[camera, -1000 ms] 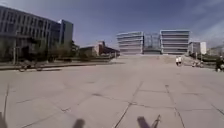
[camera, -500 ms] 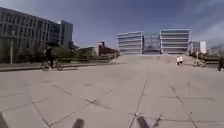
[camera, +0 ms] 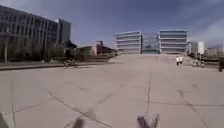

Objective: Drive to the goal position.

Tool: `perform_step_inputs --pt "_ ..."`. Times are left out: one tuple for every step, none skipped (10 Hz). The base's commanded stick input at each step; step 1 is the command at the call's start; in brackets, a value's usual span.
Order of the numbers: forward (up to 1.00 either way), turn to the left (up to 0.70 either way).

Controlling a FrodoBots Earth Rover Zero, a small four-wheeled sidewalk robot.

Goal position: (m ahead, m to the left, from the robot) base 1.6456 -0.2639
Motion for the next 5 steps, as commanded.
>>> perform_step_inputs --pt "0.7 -0.34" --pt "0.69 -0.13" --pt "0.69 0.0" --pt "0.69 0.0" --pt "0.69 0.0"
